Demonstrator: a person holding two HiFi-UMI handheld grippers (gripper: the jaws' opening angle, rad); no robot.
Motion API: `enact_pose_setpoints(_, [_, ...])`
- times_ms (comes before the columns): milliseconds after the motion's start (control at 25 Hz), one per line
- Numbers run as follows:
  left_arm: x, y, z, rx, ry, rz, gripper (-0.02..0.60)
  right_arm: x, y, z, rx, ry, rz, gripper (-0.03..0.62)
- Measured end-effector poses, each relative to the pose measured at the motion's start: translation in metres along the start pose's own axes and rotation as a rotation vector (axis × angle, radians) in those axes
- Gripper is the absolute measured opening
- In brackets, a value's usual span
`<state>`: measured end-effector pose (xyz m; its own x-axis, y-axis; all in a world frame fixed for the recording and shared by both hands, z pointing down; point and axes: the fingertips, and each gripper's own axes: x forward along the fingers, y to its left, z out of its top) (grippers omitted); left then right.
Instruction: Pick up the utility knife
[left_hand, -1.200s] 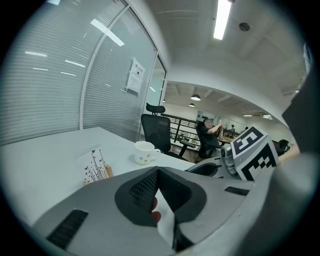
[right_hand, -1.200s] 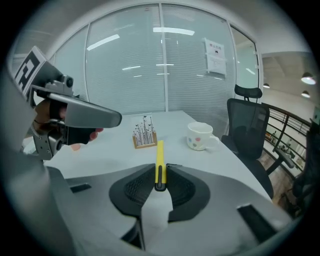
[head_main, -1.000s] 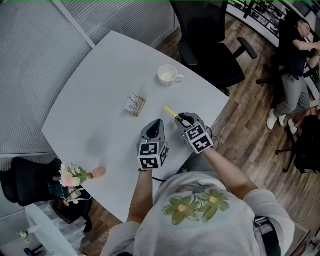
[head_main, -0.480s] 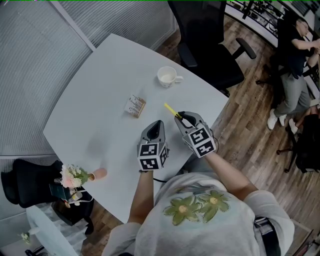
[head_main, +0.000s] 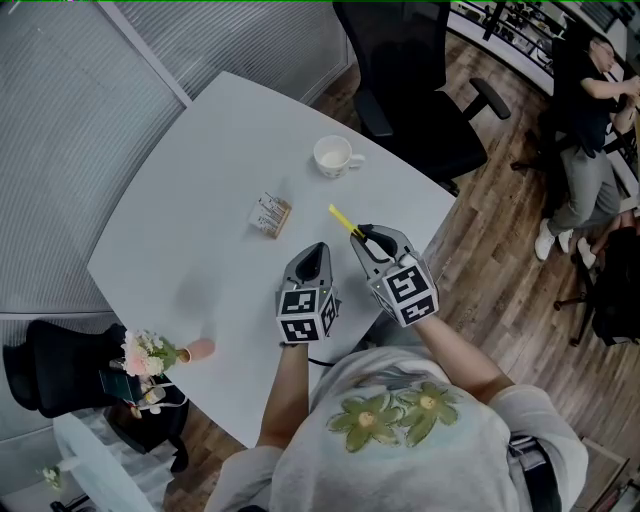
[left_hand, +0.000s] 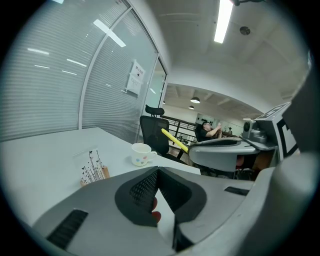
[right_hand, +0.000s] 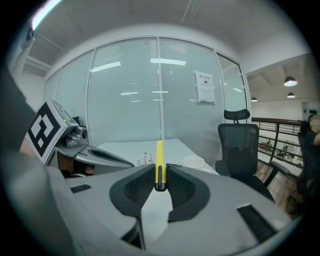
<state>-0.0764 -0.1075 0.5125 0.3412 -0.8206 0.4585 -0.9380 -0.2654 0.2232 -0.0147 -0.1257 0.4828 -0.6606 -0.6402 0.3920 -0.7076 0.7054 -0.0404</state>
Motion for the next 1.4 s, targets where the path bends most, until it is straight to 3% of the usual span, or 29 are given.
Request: enact_pose_setpoints(1400, [-0.015,-0.009,0.002,0.018,-0.021,0.001,0.002,-0.025,0.018,0.019,-0.04,-0.064,0.012,0.071])
